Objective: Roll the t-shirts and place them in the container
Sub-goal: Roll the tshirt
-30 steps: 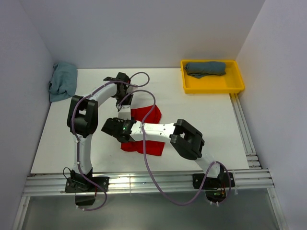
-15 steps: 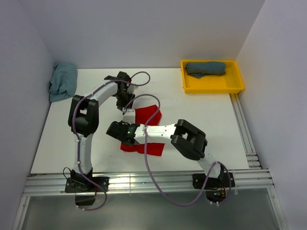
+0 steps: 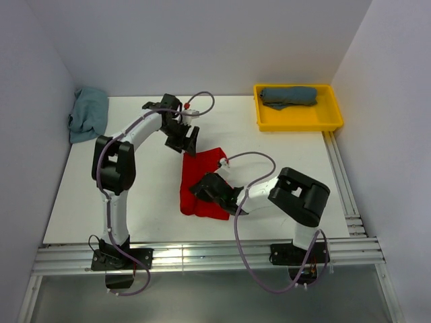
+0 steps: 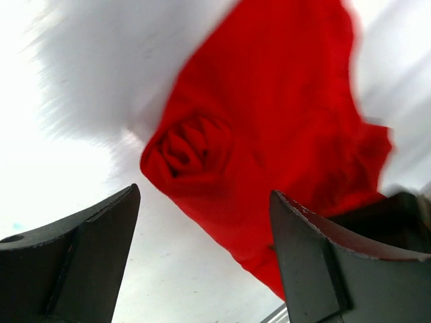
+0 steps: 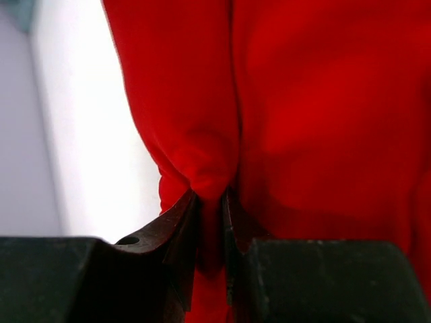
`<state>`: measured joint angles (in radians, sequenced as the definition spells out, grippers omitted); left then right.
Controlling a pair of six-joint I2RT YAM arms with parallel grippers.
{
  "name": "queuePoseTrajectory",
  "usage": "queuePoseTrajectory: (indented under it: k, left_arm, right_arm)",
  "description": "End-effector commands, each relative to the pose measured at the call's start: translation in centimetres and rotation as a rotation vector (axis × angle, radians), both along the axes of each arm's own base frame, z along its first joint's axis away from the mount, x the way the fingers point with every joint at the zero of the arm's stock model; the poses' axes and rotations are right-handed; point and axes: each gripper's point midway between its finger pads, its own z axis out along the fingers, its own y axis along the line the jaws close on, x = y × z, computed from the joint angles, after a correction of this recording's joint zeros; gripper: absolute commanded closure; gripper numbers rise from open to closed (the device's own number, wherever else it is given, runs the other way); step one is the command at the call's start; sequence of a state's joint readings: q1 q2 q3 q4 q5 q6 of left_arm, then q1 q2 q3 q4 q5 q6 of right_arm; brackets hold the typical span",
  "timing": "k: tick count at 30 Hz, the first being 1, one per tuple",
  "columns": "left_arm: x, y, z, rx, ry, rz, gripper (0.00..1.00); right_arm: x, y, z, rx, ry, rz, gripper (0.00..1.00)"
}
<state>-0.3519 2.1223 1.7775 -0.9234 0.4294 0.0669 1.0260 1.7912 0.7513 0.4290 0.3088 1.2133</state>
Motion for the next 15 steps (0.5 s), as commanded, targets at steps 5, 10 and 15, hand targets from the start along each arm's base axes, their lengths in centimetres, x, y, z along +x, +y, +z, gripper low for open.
queuePoseTrajectory:
  k: [5, 10, 15]
  left_arm:
    - [-0.6, -0.1, 3.6, -0.277, -0.023, -0.078, 0.17]
    - [-1.6, 0.2, 0.9, -0.315, 0.027, -0.086, 0.18]
    - [-2.1, 0.1, -1.8, -0.319, 0.074, -0.058, 0.21]
  right_arm:
    - [-0.5, -0.3, -0.6, 0.299, 0.078, 0.011, 0.81]
    - [-0.6, -0.5, -1.3, 0.346, 0.105, 0.006, 0.82]
    - [-0.6, -1.0, -1.9, 0.370, 0.120, -0.005, 0.83]
